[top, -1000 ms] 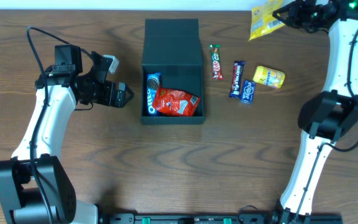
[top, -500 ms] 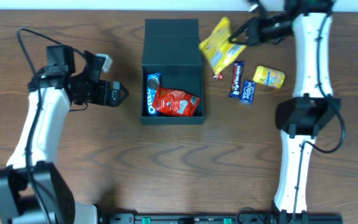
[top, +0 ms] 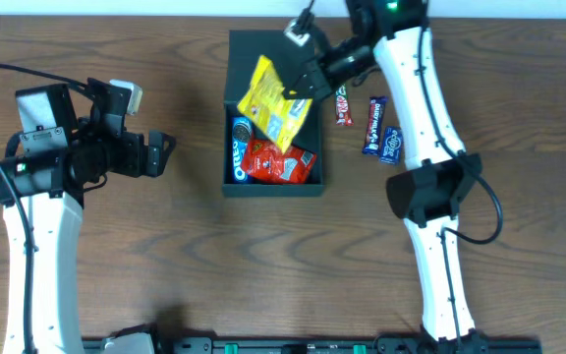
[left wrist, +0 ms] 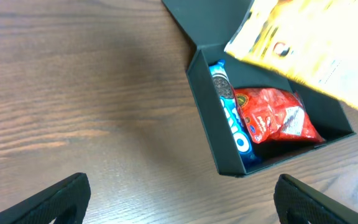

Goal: Pack container
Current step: 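Carry the yellow Hacks bag over the box and lower it inside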

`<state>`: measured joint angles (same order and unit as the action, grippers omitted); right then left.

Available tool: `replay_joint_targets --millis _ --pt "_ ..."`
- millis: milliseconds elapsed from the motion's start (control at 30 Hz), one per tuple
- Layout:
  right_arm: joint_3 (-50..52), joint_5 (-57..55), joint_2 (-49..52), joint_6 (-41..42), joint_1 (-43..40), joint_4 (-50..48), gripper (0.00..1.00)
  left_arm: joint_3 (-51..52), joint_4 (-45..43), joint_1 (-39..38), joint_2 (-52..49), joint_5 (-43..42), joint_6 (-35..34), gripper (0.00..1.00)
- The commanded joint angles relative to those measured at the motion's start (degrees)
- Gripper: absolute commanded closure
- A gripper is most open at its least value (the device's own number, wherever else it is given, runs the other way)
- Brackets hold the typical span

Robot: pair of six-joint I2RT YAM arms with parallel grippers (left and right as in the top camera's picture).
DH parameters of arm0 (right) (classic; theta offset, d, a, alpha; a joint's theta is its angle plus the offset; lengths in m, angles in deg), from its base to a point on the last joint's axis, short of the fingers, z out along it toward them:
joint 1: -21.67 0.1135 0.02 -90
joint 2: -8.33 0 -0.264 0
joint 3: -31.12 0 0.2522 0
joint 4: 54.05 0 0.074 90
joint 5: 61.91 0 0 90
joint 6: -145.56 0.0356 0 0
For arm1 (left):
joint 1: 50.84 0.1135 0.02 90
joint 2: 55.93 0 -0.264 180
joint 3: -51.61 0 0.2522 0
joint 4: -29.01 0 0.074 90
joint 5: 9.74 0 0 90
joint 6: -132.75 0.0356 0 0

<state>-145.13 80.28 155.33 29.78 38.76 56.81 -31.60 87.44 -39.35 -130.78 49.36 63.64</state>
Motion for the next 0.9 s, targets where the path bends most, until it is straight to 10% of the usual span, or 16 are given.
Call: replay_joint_targets --millis 0,867 --pt "2.08 -0.09 -5.25 0.92 0.96 0.20 0.99 -0.20 0.07 0.22 1.46 1.27 1.49 0.05" --pt "36.74 -0.33 -16.35 -33.27 3.56 -0.04 0.99 -0.20 -1.84 0.22 1.55 1.22 1.86 0.04"
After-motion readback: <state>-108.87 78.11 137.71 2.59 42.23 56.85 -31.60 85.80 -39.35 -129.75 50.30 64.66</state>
